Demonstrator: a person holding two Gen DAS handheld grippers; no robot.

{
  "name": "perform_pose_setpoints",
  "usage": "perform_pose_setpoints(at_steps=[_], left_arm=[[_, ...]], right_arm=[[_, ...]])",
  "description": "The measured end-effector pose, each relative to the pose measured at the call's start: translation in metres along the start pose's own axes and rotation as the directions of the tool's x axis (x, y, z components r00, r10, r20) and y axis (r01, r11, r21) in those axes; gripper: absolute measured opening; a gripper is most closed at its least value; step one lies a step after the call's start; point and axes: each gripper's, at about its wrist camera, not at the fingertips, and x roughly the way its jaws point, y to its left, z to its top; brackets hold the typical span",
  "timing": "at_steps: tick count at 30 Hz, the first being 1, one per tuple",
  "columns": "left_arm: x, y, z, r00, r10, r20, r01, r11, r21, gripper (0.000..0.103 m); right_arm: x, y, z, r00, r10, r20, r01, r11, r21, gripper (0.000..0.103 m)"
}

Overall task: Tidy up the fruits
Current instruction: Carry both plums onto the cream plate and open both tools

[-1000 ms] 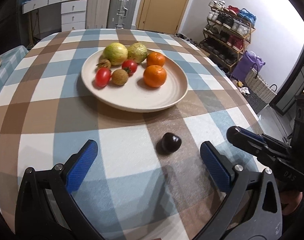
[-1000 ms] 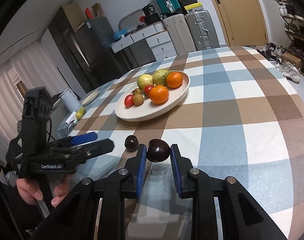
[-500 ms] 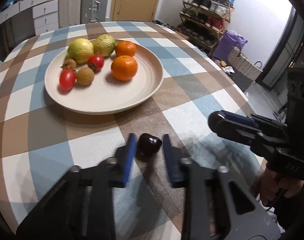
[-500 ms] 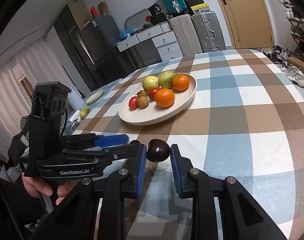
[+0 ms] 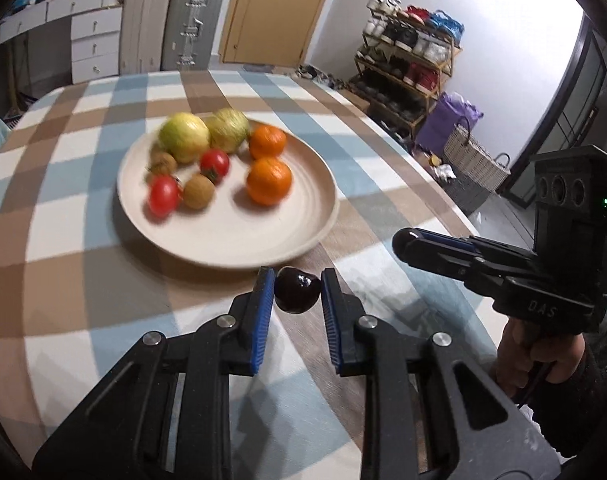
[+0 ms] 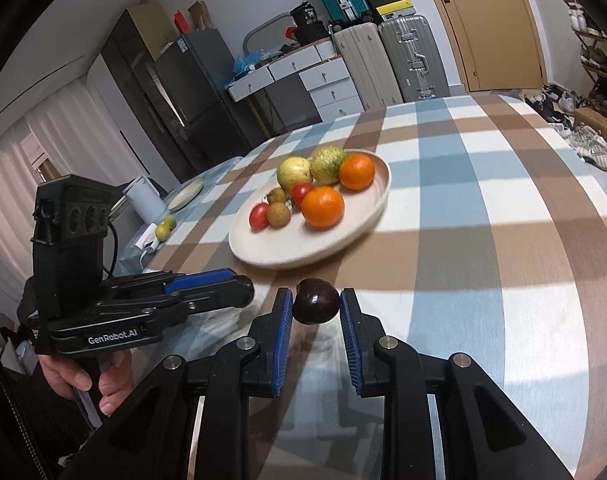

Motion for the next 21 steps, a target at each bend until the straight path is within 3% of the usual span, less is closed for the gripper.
perform_pose_setpoints(at_steps=[14, 21], left_arm=[[0.02, 0.027, 0.055, 0.998, 0.049, 0.049, -0.049, 0.999, -0.004, 0.021], [0.045, 0.031, 0.069, 0.998, 0.057, 0.021, -0.057, 0.998, 0.003, 0.021]], right_arm=[[0.053, 0.001, 0.077, 0.999, 0.045, -0.001, -0.045, 0.998, -0.054, 0.025], [0.09, -0.008, 0.104, 0.998, 0.045, -0.044, -0.047, 0.998, -0.048, 0.025]])
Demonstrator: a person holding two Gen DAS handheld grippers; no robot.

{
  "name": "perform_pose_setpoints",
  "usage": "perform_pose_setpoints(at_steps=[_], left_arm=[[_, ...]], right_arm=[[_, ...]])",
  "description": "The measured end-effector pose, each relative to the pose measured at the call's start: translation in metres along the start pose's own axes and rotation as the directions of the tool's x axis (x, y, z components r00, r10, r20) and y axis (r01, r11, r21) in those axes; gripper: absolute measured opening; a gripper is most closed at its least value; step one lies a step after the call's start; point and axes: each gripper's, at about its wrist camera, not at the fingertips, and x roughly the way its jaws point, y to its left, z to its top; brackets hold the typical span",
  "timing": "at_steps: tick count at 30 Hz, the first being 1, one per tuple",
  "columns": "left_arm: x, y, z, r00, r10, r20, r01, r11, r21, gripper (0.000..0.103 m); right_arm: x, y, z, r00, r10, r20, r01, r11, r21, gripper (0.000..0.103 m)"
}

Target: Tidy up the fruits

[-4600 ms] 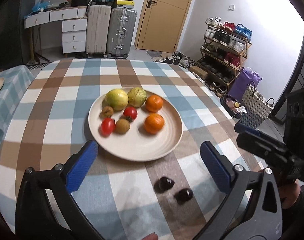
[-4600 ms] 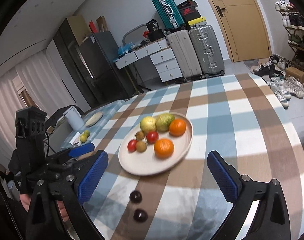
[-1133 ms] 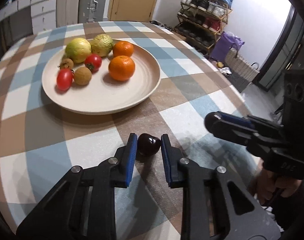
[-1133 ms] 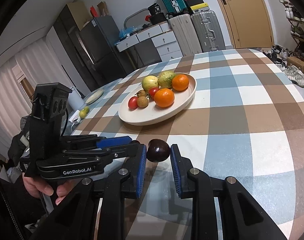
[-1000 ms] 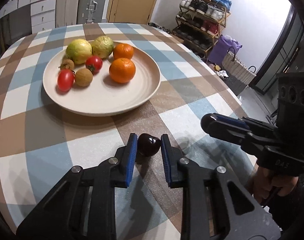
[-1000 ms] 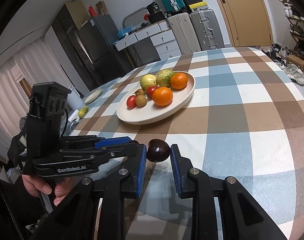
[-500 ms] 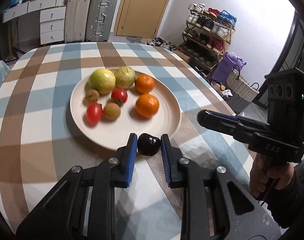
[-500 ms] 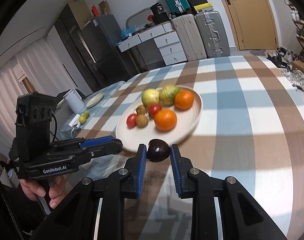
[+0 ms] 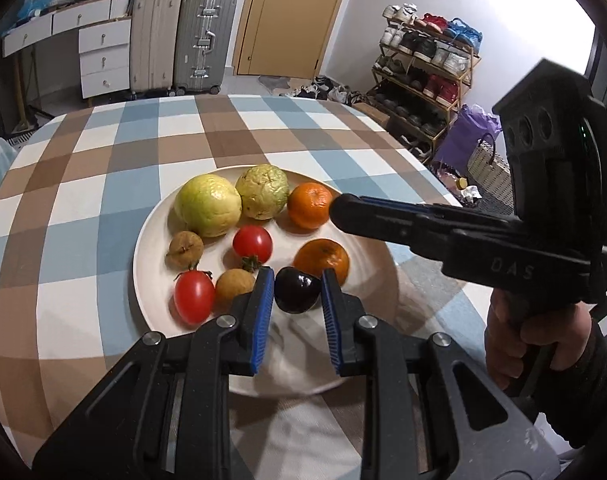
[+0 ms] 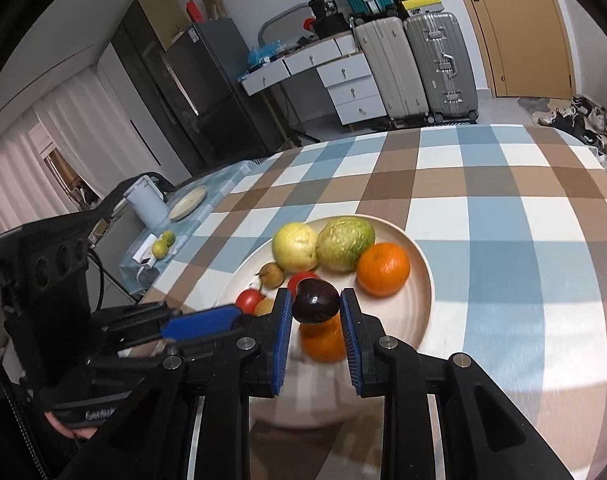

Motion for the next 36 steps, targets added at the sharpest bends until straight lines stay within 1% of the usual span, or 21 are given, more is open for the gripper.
perform_pose_setpoints(at_steps=[5, 10, 19, 22, 23, 26, 28, 30, 32, 34, 36], left_arm=[[0.016, 0.006, 0.006, 1.0, -0.009, -0.014, 0.009, 1.0, -0.008, 0.021], [0.022, 0.008, 0.009, 1.0, -0.017, -0.014, 0.017, 1.0, -0.011, 0.021], [0.027, 0.012, 0.012, 0.999, -0.037, -0.01, 0.036, 0.999, -0.019, 0.021], [0.027, 0.013, 0.012, 1.0, -0.017, 0.002, 0.017, 1.0, -0.02, 0.021], [0.027, 0.013, 0.012, 1.0, -0.015, 0.003, 0.015, 1.0, -0.021, 0.022], [0.025, 0.011, 0.012, 1.0, -0.006, -0.004, 0.006, 1.0, -0.017, 0.023], [0.02, 0.009, 0.011, 1.0, 0.0, 0.004, 0.0, 1.0, -0.013, 0.024], [0.012, 0.008, 0.011, 1.0, 0.008, 0.015, -0.008, 1.0, -0.012, 0.034], [0.004, 0.006, 0.01, 0.999, 0.027, 0.032, -0.026, 0.999, -0.02, 0.056], [-0.007, 0.006, 0.009, 0.997, 0.04, 0.062, -0.038, 0.999, -0.037, 0.061], [-0.015, 0.004, 0.009, 0.996, 0.05, 0.072, -0.047, 0.998, -0.046, 0.062]], right_arm=[[0.02, -0.006, 0.012, 1.0, 0.003, -0.028, -0.003, 1.0, -0.001, 0.025], [0.035, -0.01, 0.016, 0.998, 0.007, -0.057, -0.007, 1.0, 0.001, 0.025], [0.045, -0.012, 0.018, 0.997, -0.003, -0.073, 0.004, 1.0, 0.01, 0.025], [0.046, -0.012, 0.018, 0.997, 0.003, -0.081, -0.002, 1.0, 0.015, 0.025], [0.046, -0.011, 0.018, 0.997, 0.001, -0.081, 0.0, 1.0, 0.011, 0.026], [0.045, -0.012, 0.02, 0.997, -0.01, -0.075, 0.011, 1.0, 0.017, 0.041], [0.039, -0.013, 0.021, 0.998, 0.004, -0.058, -0.002, 0.999, 0.037, 0.043], [0.031, -0.011, 0.022, 0.999, 0.001, -0.039, 0.001, 0.999, 0.039, 0.049], [0.017, -0.009, 0.022, 1.0, -0.001, -0.006, 0.002, 0.999, 0.037, 0.049], [0.004, -0.006, 0.021, 1.0, -0.003, 0.017, 0.002, 0.999, 0.037, 0.054], [-0.007, -0.004, 0.018, 0.999, -0.011, 0.037, 0.009, 0.999, 0.04, 0.063]])
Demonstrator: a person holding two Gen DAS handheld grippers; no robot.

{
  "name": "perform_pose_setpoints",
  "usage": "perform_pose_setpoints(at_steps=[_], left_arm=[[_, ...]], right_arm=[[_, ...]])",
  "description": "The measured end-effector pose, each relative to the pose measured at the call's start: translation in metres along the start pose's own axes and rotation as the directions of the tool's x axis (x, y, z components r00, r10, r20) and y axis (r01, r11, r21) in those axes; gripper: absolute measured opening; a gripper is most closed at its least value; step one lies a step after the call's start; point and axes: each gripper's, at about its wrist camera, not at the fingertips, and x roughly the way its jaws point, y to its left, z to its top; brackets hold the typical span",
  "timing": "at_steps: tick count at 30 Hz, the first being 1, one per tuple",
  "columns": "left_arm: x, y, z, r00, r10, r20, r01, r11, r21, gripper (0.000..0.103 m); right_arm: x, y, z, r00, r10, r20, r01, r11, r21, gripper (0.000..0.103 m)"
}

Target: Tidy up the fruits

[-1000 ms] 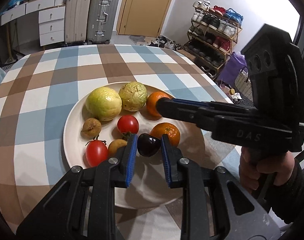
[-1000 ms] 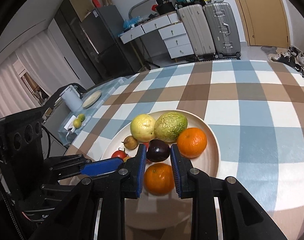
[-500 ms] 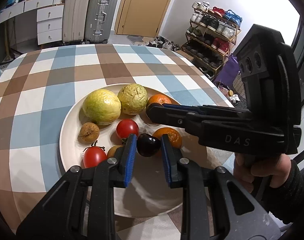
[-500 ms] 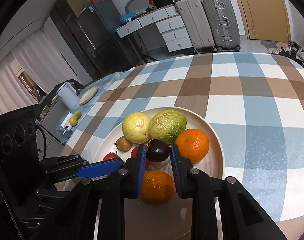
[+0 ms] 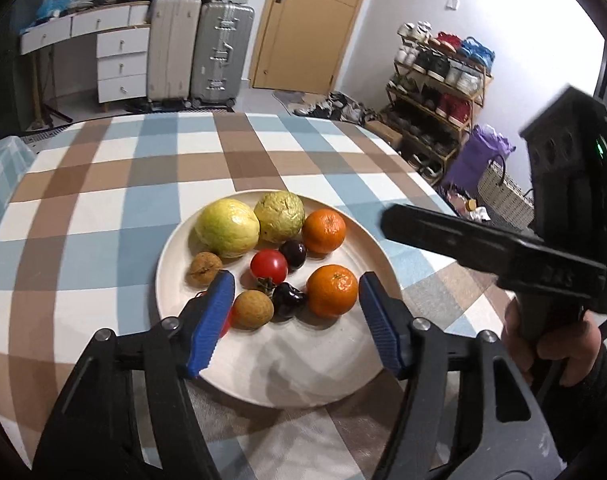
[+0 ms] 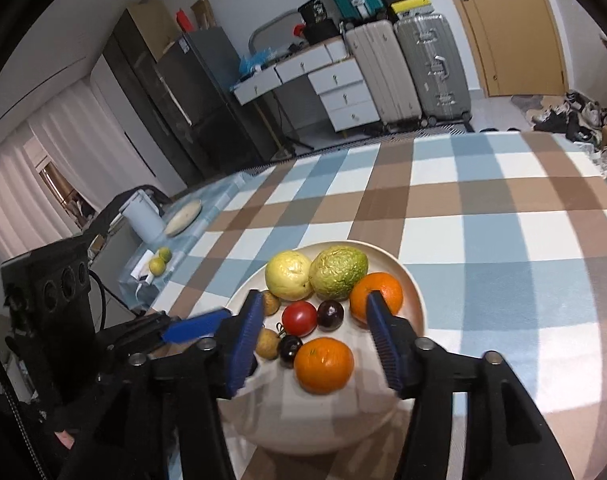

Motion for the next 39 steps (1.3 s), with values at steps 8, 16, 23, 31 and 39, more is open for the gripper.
perform_pose_setpoints(at_steps=[8, 16, 23, 31, 39], left_arm=[[-0.046, -0.017, -0.001, 0.993, 0.107, 0.057, -0.108, 0.994, 0.005, 0.085], [-0.1, -0.031, -0.002, 0.964, 0.194, 0.179, -0.191, 0.981, -0.038, 0.103], [-0.14, -0.039, -0.009, 0.923, 0.268, 0.275, -0.261, 0.963, -0.062, 0.103], [-0.176, -0.038, -0.029, 0.847, 0.304, 0.437, -0.3, 0.951, -0.081, 0.103], [-0.171, -0.02, -0.061, 0.796, 0.342, 0.5, -0.34, 0.935, -0.1, 0.103]], right_arm=[[-0.051, 0.012, -0.017, 0.994, -0.051, 0.092, 0.052, 0.999, -0.007, 0.092], [-0.099, 0.027, -0.029, 0.975, -0.06, 0.216, 0.062, 0.998, 0.0, 0.102], [-0.132, 0.06, -0.042, 0.943, -0.067, 0.326, 0.104, 0.99, -0.1, 0.103], [-0.158, 0.084, -0.057, 0.893, -0.06, 0.446, 0.145, 0.977, -0.159, 0.103], [-0.152, 0.088, -0.081, 0.838, -0.132, 0.529, 0.272, 0.942, -0.196, 0.103]])
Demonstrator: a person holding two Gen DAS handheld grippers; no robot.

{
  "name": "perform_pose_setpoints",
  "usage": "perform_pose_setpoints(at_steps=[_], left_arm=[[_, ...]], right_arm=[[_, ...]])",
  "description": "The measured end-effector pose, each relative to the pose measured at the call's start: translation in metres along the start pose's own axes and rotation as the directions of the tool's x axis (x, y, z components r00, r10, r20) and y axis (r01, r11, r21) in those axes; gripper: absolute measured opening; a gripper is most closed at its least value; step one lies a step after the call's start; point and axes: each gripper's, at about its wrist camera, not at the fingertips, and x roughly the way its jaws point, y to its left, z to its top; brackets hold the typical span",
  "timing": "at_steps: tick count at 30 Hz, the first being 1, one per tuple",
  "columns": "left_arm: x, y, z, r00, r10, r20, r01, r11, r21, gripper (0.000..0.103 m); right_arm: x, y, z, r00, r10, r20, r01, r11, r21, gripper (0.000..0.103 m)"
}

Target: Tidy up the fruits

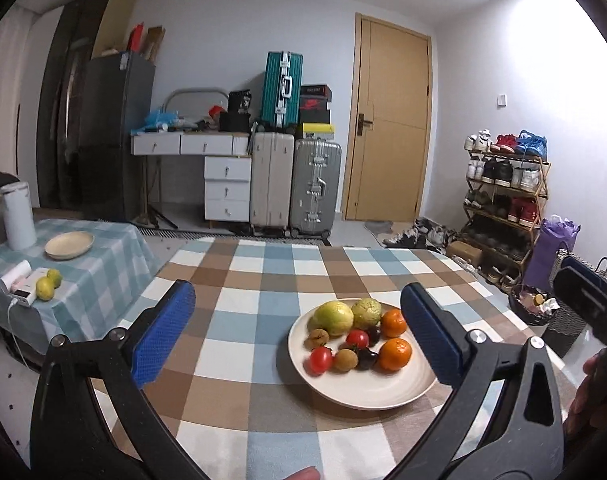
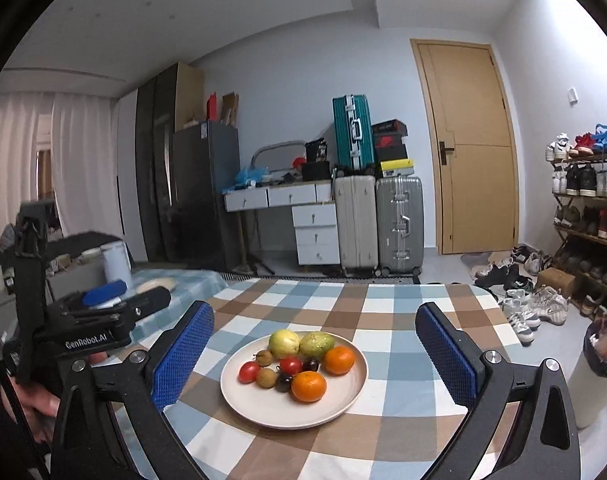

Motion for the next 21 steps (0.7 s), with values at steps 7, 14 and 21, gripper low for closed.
perform_pose_setpoints(at_steps=[7, 14, 21], left_arm=[[0.015, 0.001, -0.018, 1.0, 0.0, -0.024, 0.0, 1.0, 0.016, 0.103], [0.036, 0.006, -0.04, 0.998, 0.03, -0.055, -0.028, 0.999, 0.03, 0.103], [0.052, 0.011, -0.056, 0.996, 0.036, -0.084, -0.033, 0.999, 0.028, 0.103]], right_arm=[[0.003, -0.006, -0.021, 1.0, -0.024, 0.006, 0.024, 1.0, 0.005, 0.103], [0.018, -0.013, -0.041, 0.998, -0.056, -0.018, 0.056, 0.998, -0.006, 0.103], [0.029, -0.017, -0.054, 0.996, -0.064, -0.058, 0.063, 0.998, -0.013, 0.103]])
